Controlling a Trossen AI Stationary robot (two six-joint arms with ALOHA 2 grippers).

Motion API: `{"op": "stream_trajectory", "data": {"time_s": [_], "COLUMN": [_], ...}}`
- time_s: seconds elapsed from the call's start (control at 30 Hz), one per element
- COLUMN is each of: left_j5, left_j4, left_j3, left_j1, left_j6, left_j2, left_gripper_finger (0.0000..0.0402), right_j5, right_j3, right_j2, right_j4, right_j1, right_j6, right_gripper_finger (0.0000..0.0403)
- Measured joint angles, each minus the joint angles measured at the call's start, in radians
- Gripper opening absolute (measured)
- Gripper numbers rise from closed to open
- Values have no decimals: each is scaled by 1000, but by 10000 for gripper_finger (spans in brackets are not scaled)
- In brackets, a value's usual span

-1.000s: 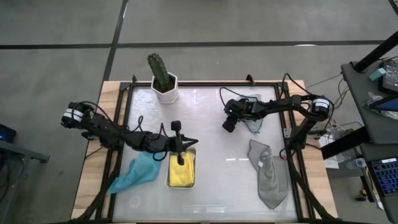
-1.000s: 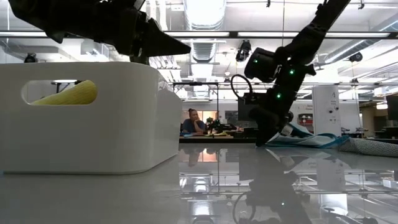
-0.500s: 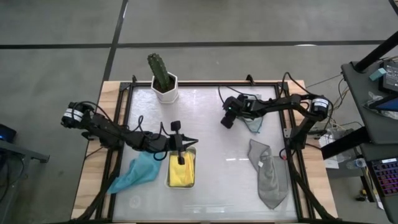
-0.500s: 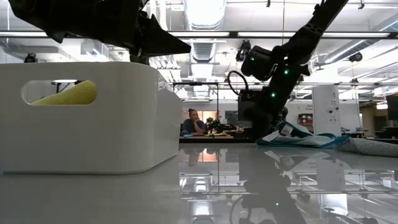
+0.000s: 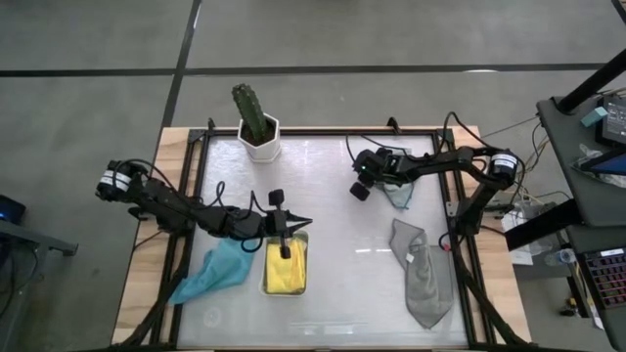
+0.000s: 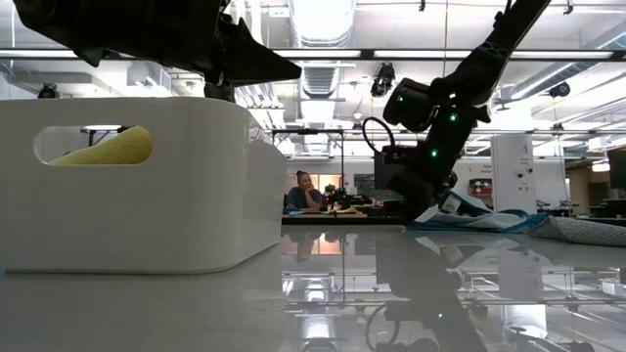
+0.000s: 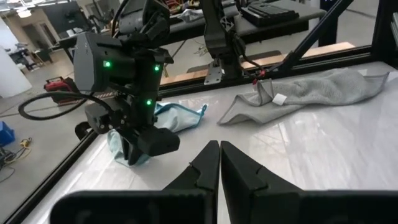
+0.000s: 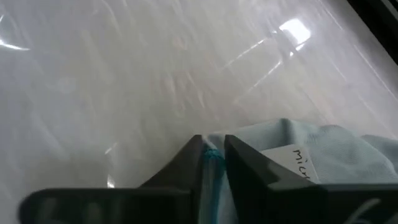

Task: Fold microfiber towels
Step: Fold the light blue microfiber towel

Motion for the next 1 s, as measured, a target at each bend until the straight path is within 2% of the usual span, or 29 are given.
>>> {"op": "stream_trajectory", "data": {"time_s": [0.1, 0.27, 0.33, 0.43, 0.63, 0.8, 1.0], "left_j5": [0, 0, 0, 0, 0, -1, 3], "left_j4": [2, 2, 2, 2, 2, -15, -123], "left_j3": [0, 0, 0, 0, 0, -3, 26], "left_j1": [0, 0, 0, 0, 0, -11, -46], "left_j6": [0, 0, 0, 0, 0, -51, -105], "left_j2": [0, 0, 0, 0, 0, -4, -53], "left_gripper_finger": [0, 0, 0, 0, 0, 0, 0], "right_j5": [-56, -427, -530, -614, -663, -666, -688], "right_j3": [-3, -5, -6, -6, -6, -7, -29], "right_j2": [0, -2, -2, -4, -23, -93, -227], "right_j4": [-1, 51, 123, 241, 350, 332, 295], "right_j1": [-6, -4, 6, 18, 42, 45, 83], "right_j6": [-16, -66, -70, -62, -33, -25, -45], "right_gripper_finger": [19, 9, 9, 9, 9, 9, 9]}}
